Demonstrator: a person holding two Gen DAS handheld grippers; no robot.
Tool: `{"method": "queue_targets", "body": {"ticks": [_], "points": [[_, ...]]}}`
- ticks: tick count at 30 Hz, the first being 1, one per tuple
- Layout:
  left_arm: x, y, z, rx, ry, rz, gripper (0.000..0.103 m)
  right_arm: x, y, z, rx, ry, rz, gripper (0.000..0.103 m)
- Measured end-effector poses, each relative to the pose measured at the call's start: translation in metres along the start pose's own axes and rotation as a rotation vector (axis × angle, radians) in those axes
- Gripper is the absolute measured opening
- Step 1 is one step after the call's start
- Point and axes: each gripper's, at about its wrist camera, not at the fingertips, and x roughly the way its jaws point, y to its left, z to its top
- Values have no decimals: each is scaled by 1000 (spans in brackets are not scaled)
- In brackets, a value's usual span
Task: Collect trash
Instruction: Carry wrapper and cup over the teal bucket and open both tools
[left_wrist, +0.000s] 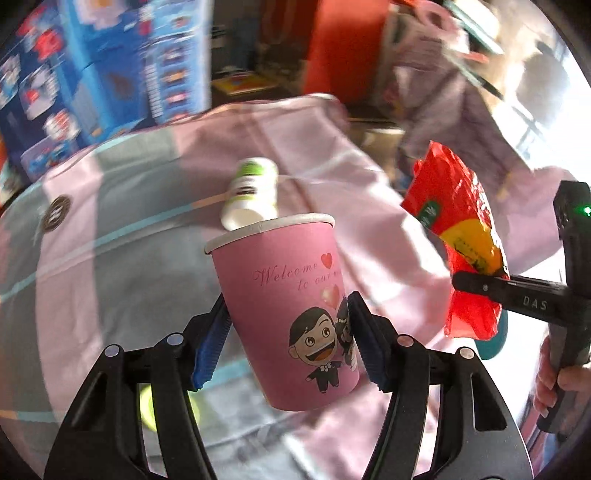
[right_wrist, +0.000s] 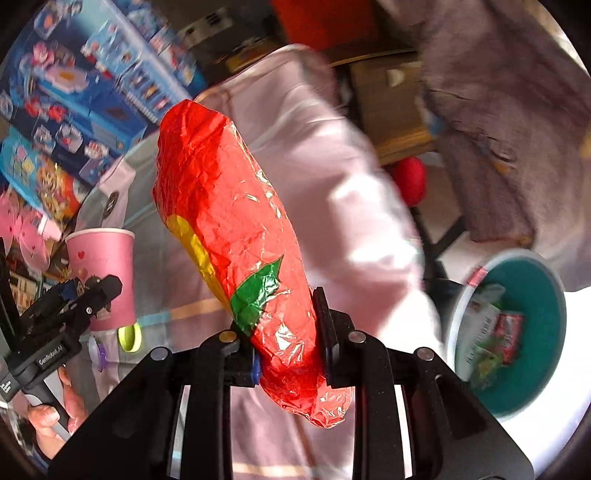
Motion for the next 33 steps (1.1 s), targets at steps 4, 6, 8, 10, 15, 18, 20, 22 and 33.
{"method": "queue_targets", "body": {"ticks": [4,6,8,10,15,18,20,22,33], "points": [[3,-51,6,72,9,-53,64,-24,-45,-11,56,-37,-35,22],[8,-80,9,111,19,-96,64,-38,-73,-18,96,-56,-49,22],[13,-108,11,151,25,-137,64,-50,-98,-23,132,-75,-64,22],[18,-139,11,198,33,-185,65,-61,-122,-30,172,-89,-79,22],[36,-203,8,291,76,-262,65,-81,-181,-51,276,-103,-126,23],[49,-235,4,335,107,-294,65,-84,-209,-60,329,-99,-155,23],[61,-253,2,358,131,-312,65,-82,-222,-65,349,-91,-160,23],[74,-269,-3,382,159,-324,65,-79,-231,-67,368,-83,-161,23],[135,-321,-17,428,277,-405,69,-60,-264,-75,433,-30,-174,24]]}}
